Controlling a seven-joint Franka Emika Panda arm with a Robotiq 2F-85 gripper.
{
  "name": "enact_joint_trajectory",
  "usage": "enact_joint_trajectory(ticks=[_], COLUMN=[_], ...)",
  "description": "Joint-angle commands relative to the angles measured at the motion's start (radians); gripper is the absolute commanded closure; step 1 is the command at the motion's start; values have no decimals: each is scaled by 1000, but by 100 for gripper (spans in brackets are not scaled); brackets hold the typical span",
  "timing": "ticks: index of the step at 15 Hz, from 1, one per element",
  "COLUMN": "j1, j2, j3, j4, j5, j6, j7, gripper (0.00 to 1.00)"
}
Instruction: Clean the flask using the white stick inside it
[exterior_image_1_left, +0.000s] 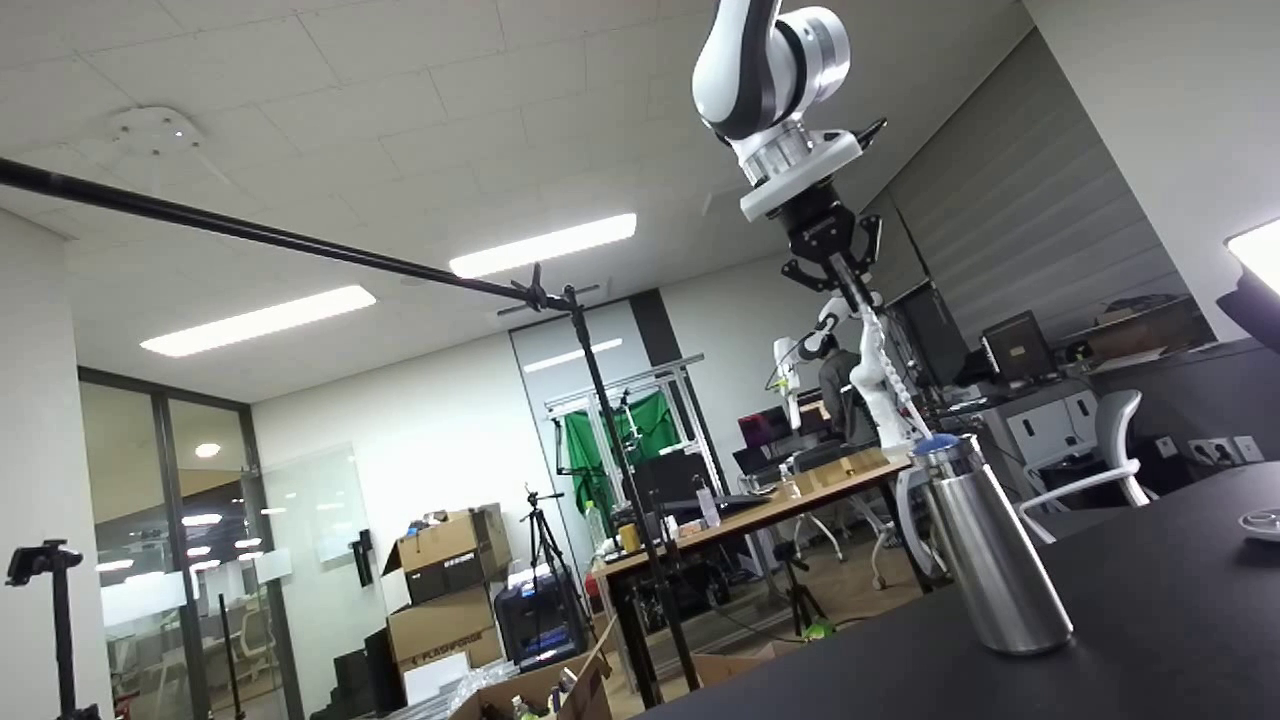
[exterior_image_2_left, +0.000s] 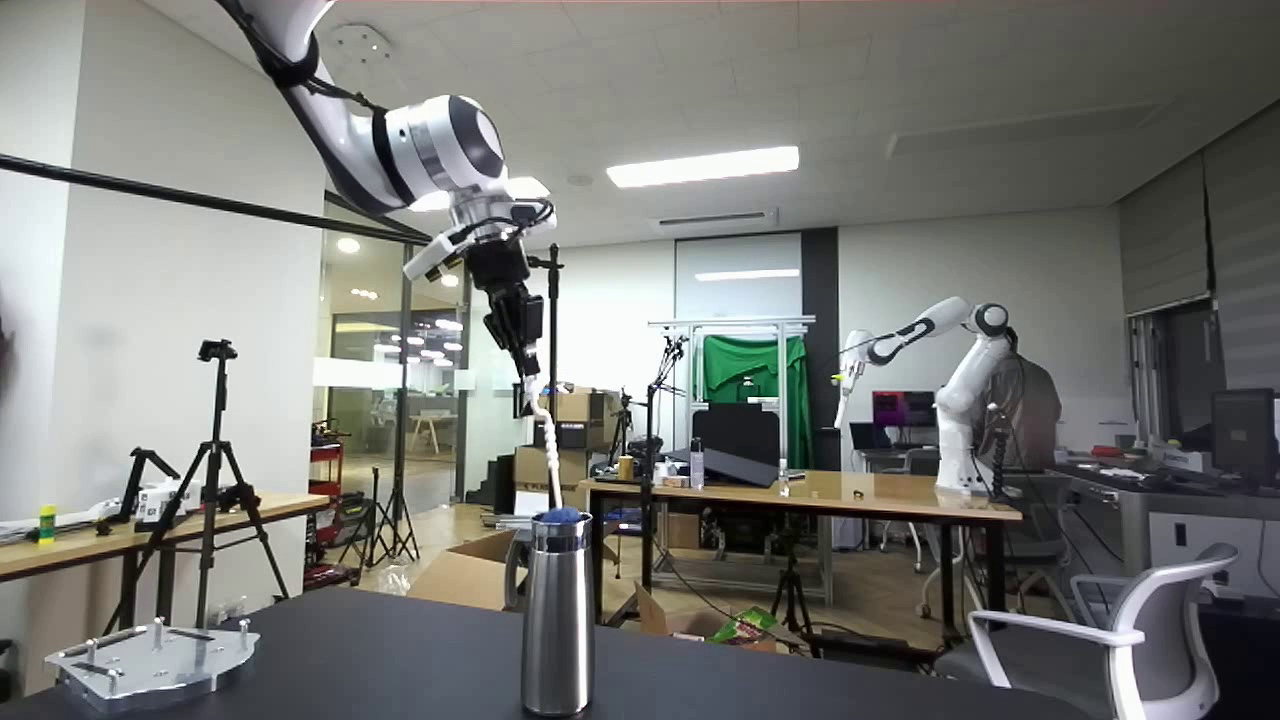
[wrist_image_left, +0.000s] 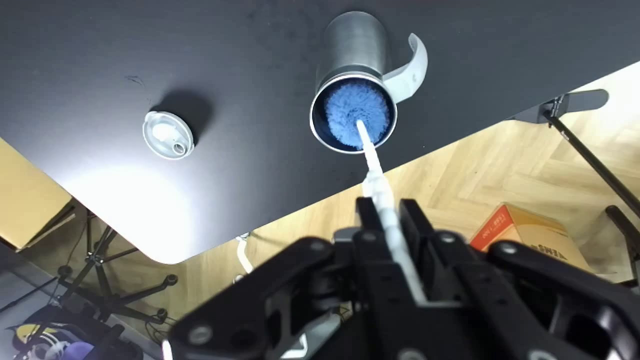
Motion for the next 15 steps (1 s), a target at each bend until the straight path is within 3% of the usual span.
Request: enact_joint_trajectory(ticks=[1,8,15], j1=[-36,-125,-135], j2=[-64,37,203], j3=[24,16,-8], j4=[-46,-37,44], j5=[5,133,167], j6=[4,55,63], j7=[21,-16,4], gripper=[96,96,96])
